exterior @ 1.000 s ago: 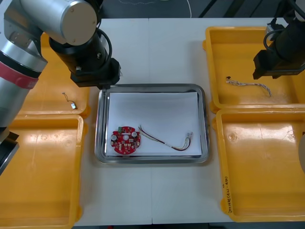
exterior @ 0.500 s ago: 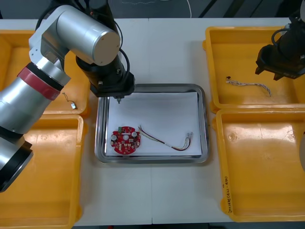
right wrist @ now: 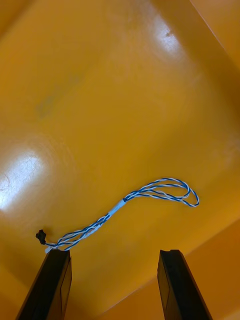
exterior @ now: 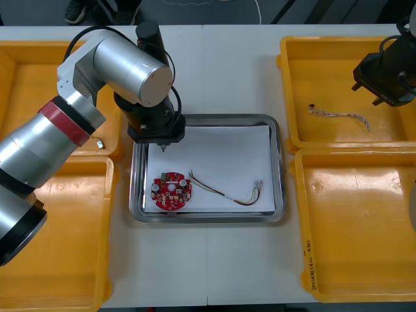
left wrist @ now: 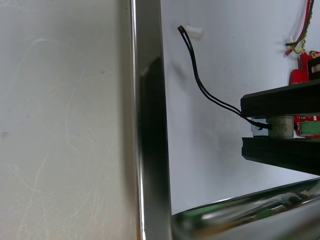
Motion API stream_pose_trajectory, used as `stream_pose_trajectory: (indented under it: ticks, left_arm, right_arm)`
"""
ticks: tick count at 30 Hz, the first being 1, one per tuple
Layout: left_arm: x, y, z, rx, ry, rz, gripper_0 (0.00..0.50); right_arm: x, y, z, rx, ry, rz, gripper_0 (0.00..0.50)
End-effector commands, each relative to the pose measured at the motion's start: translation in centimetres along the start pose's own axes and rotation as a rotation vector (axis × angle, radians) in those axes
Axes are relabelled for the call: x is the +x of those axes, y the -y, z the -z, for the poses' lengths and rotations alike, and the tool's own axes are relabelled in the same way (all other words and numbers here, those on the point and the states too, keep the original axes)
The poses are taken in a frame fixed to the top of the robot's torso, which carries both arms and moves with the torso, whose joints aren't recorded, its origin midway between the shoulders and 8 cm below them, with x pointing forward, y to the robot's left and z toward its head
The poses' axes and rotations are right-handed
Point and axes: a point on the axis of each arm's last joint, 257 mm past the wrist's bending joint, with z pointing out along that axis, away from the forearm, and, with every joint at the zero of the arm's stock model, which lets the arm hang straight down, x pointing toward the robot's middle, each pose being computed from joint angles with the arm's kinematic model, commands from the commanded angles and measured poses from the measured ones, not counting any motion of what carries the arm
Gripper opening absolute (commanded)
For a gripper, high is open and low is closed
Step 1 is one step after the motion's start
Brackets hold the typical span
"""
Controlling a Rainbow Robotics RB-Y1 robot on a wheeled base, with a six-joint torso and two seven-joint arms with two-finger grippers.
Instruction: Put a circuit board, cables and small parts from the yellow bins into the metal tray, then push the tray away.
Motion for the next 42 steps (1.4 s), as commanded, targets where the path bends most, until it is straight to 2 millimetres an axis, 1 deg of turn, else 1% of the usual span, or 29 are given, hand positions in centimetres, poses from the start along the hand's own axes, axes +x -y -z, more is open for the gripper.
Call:
stream_pose_trajectory:
  ticks: [1,4,6,7,9,10,11,15,21,24,28,33,40,42]
  left_arm:
    - [-0.8,2.9,1.1,0.037,0.033,-0.135,0.0]
    - [-0.7,3.1,1.0,0.04,0.033,-0.14,0.018]
    - [-0.5,3.2,0.9,0.04,0.029,-0.141,0.076]
    - [-0.5,3.1,0.8,0.041,0.028,-0.141,0.164]
    - [-0.4,3.3,0.8,0.041,0.027,-0.144,0.37]
    - [-0.4,3.3,0.8,0.041,0.027,-0.144,0.42]
    - [-0.4,3.3,0.8,0.04,0.025,-0.144,0.496]
    - [-0.2,3.4,0.8,0.04,0.022,-0.146,0.5]
    - [-0.2,3.2,1.2,0.026,0.026,-0.151,0.5]
    - [-0.3,3.1,1.6,0.022,0.033,-0.157,0.5]
    - [-0.6,2.6,3.3,0.015,0.044,-0.162,0.5]
    - [-0.8,2.0,5.7,0.008,0.06,-0.166,0.5]
    - [-1.6,0.8,9.7,0.024,0.087,-0.125,0.5]
    - [-1.8,0.0,11.1,0.025,0.097,-0.108,0.5]
  right_arm:
    - [-2.0,-2.0,2.1,-0.049,0.049,-0.153,0.5]
    - [-1.8,-2.1,1.8,-0.046,0.047,-0.222,0.5]
    - [-1.7,-2.3,1.7,-0.047,0.049,-0.261,0.5]
    - [-1.5,-2.5,1.6,-0.051,0.049,-0.286,0.5]
    - [-1.5,-2.7,1.1,-0.053,0.048,-0.334,0.5]
    - [-1.4,-2.8,1.0,-0.053,0.049,-0.342,0.5]
    - [-1.4,-2.9,0.6,-0.057,0.049,-0.36,0.5]
    - [-1.4,-3.5,-0.7,-0.074,0.059,-0.381,0.5]
    - [-1.1,-3.2,-2.2,-0.059,0.05,-0.402,0.5]
    - [-1.0,-3.0,-2.5,-0.051,0.047,-0.41,0.5]
    - [-0.5,-2.8,-3.3,-0.039,0.029,-0.432,0.5]
    - [-0.7,-3.3,-4.3,-0.041,0.023,-0.456,0.5]
    - [-0.8,-3.7,-5.1,-0.05,0.023,-0.482,0.5]
    - [-0.5,-3.7,-5.3,-0.048,0.016,-0.49,0.5]
